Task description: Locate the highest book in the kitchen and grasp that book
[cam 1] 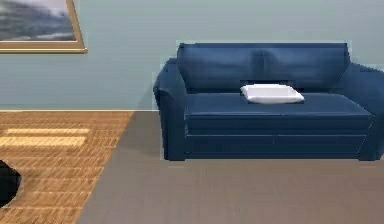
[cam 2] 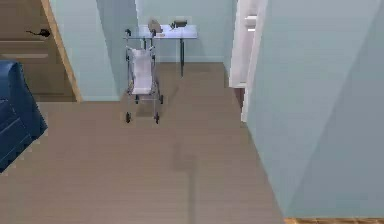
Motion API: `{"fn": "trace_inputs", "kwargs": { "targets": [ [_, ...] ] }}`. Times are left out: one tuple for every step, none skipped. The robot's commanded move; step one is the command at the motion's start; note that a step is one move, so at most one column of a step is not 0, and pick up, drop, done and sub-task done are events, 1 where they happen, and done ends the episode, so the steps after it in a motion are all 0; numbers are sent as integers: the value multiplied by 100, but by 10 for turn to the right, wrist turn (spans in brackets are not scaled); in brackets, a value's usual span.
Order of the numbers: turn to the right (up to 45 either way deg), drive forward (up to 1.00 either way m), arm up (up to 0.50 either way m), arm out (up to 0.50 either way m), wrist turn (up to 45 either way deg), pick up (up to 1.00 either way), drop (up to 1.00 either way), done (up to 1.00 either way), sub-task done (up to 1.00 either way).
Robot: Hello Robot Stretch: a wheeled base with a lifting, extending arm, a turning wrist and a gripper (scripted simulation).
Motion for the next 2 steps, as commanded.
{"fn": "trace_inputs", "kwargs": {
  "targets": [
    [-300,0,0,0,0,0,0,0,0],
    [0,100,0,0,0,0,0,0,0]
  ]
}}
